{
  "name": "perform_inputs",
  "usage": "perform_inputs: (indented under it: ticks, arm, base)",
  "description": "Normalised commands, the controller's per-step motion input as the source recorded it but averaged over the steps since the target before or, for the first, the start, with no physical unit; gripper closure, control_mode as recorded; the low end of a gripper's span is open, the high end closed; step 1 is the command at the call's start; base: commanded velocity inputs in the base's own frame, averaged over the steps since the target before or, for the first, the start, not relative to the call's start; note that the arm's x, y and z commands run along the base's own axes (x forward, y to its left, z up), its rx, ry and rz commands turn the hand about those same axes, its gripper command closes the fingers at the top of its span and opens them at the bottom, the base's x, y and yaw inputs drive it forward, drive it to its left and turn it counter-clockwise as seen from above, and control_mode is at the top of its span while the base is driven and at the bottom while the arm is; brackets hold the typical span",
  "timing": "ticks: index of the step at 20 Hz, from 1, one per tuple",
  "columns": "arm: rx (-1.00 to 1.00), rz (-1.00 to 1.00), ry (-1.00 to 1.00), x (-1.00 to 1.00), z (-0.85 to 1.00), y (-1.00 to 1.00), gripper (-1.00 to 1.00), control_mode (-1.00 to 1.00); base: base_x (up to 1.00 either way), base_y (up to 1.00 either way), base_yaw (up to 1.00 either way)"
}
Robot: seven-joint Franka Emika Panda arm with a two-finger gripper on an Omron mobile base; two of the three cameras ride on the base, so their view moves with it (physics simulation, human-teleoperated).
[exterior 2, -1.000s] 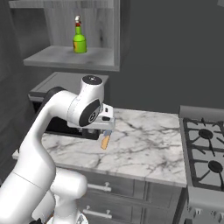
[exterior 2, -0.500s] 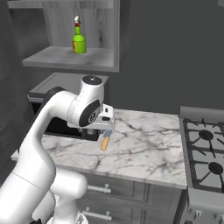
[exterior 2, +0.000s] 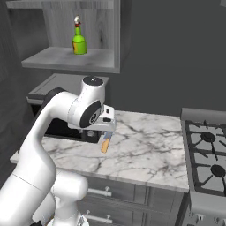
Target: Move the cutting board and knife to the sink. Then move spray from the cabinet to the counter.
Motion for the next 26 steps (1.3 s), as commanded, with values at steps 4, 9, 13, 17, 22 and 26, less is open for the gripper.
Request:
perform_inputs:
  ticks: [4,9,13,17,22,26]
  arm:
    - [0.0,0.0,0.0,0.0,0.0,0.0,-1.0,1.0]
    - [-0.05,0.0,0.02,0.16,-0.04,0.0,-1.0,-1.0]
    - [-0.01,0.0,0.04,0.32,-0.09,-0.01,-1.0,-1.0]
    - [0.0,0.0,0.06,0.37,-0.16,-0.02,-1.0,-1.0]
    - [0.0,0.06,0.1,0.38,-0.24,0.0,-1.0,-1.0]
    - [0.0,0.09,0.11,0.31,-0.35,0.0,-1.0,-1.0]
  base:
    - [0.0,0.0,0.0]
    - [0.02,0.0,0.0]
    - [0.0,0.0,0.0]
    - [0.0,0.0,0.0]
    - [0.0,0.0,0.0]
    - [0.0,0.0,0.0]
